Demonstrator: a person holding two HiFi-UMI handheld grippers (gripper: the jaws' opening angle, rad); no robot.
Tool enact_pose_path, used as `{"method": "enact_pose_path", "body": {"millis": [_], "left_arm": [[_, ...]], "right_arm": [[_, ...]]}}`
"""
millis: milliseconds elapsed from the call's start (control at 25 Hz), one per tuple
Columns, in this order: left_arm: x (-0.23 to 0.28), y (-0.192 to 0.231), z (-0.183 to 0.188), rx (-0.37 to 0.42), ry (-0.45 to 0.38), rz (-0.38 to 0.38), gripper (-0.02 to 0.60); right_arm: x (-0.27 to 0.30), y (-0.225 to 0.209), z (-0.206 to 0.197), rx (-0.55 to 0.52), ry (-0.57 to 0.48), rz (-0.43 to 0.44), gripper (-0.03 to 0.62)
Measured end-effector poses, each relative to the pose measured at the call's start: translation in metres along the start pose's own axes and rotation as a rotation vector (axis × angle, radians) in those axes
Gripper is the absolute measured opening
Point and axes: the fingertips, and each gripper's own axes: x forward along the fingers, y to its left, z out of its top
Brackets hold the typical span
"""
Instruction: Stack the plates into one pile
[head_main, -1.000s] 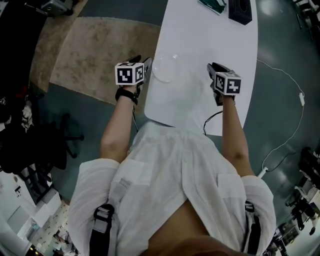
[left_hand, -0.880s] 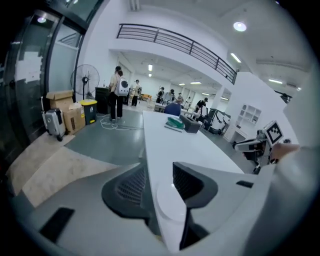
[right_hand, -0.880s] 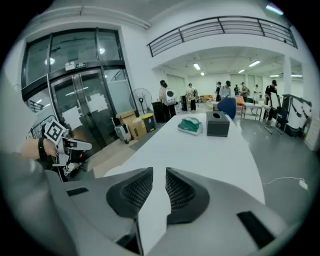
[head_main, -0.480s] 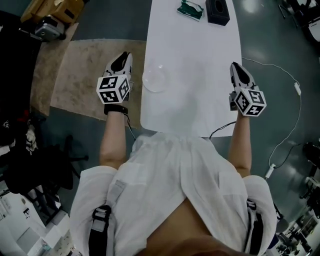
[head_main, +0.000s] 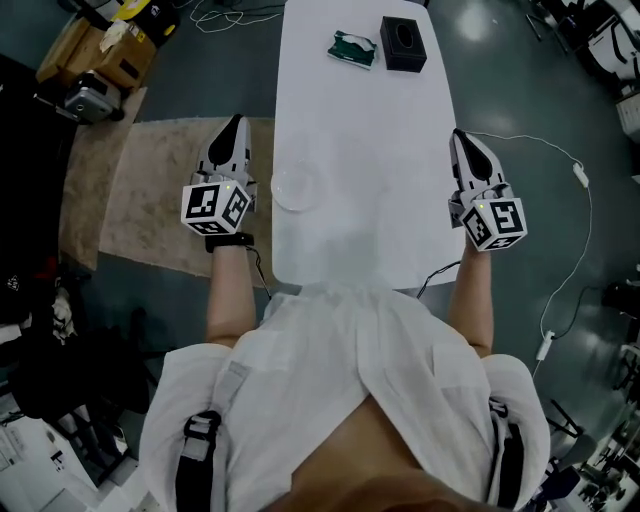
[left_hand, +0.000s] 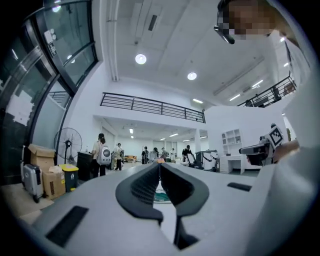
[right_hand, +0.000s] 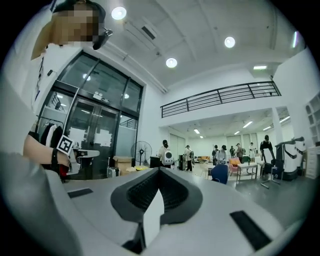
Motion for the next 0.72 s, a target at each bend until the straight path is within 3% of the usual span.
{"method": "enact_pose_path", "body": {"millis": [320,720], "left_arm": [[-0.003,-0.021,0.041,0.029,-0.104,-0.033,0.02],[-0.011,-0.037,0.052,0.041,-0.118,-0.04,0.02]], "right_arm": [[-0.017,-0.001,0.06,-0.119,-0.142,-0.026,0.026],[-0.024,0.005,0.073,-0.169,-0.164,0.003,0.026]]}}
